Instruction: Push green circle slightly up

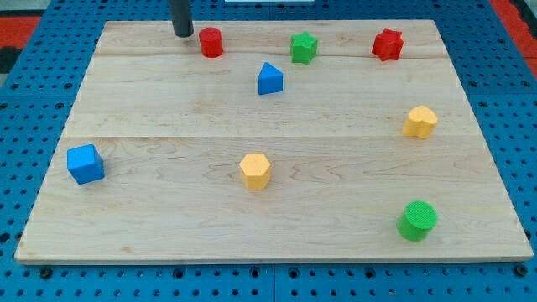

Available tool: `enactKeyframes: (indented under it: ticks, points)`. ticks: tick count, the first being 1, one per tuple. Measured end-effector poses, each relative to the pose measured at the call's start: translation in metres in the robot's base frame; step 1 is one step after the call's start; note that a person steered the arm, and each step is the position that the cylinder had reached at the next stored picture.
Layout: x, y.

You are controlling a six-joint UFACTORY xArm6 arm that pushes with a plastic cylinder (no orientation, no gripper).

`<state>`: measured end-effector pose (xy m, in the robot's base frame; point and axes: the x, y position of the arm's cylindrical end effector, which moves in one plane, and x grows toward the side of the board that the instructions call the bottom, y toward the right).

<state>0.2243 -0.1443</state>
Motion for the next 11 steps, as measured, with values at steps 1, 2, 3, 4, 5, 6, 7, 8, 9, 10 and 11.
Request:
enactKeyframes:
  ticks: [1,2,3,4,5,6,7,8,9,10,11]
  points:
    - [0.003,0.064]
    - [0.007,0.055]
    - [0.082,0.03]
    - [0.137,0.079]
    - [0.184,0.171]
    - [0.243,0.281]
    - [0.323,0.347]
    - [0.395,0.318]
    - [0.364,0.247]
    - [0.329,0.238]
    - [0.372,0.243]
